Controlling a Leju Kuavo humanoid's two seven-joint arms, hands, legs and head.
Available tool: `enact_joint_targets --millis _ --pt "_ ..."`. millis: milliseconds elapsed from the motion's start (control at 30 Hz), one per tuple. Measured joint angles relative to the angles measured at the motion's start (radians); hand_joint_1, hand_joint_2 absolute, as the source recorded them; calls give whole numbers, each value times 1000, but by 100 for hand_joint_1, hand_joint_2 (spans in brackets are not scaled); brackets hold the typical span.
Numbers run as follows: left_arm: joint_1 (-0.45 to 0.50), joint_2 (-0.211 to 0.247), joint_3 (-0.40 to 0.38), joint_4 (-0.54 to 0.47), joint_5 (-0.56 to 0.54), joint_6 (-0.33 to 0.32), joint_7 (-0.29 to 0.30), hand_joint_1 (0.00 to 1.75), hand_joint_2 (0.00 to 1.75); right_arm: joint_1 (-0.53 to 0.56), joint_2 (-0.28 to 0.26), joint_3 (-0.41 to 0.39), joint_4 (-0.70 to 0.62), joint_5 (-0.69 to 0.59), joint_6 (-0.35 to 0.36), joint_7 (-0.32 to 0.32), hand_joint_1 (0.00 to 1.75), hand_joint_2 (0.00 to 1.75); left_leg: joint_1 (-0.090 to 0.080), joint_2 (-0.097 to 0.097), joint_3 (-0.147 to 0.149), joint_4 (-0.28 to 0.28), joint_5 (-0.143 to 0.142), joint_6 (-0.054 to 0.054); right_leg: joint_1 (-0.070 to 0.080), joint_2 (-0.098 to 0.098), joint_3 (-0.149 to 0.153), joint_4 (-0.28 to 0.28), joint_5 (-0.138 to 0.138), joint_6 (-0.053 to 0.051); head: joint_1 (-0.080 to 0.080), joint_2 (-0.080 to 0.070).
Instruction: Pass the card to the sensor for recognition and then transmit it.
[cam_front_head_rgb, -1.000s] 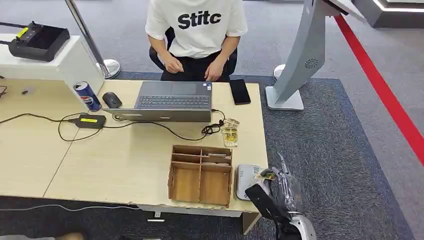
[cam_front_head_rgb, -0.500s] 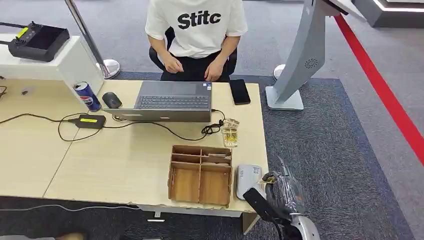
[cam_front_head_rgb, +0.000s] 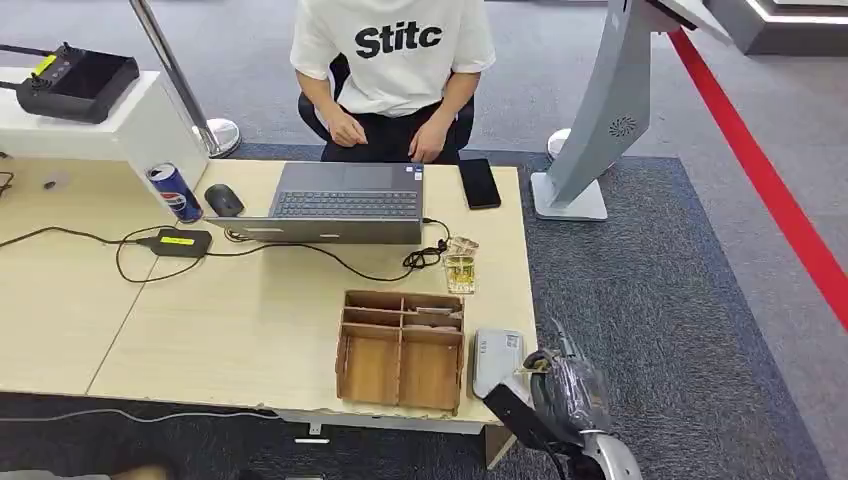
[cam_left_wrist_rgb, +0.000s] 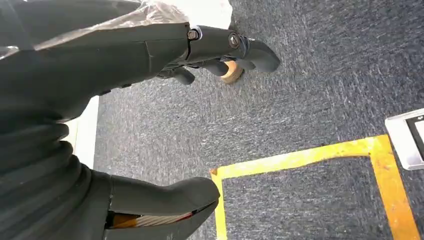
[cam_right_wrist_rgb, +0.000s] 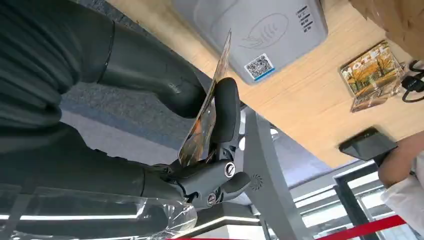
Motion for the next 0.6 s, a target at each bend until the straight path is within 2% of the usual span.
enact_joint_targets --millis 600 --pt "-10 1 0 0 -18 -8 13 0 175 -4 -17 30 -14 -12 84 18 175 175 0 0 0 0 0 0 0 0 0 0 0 0 0 0"
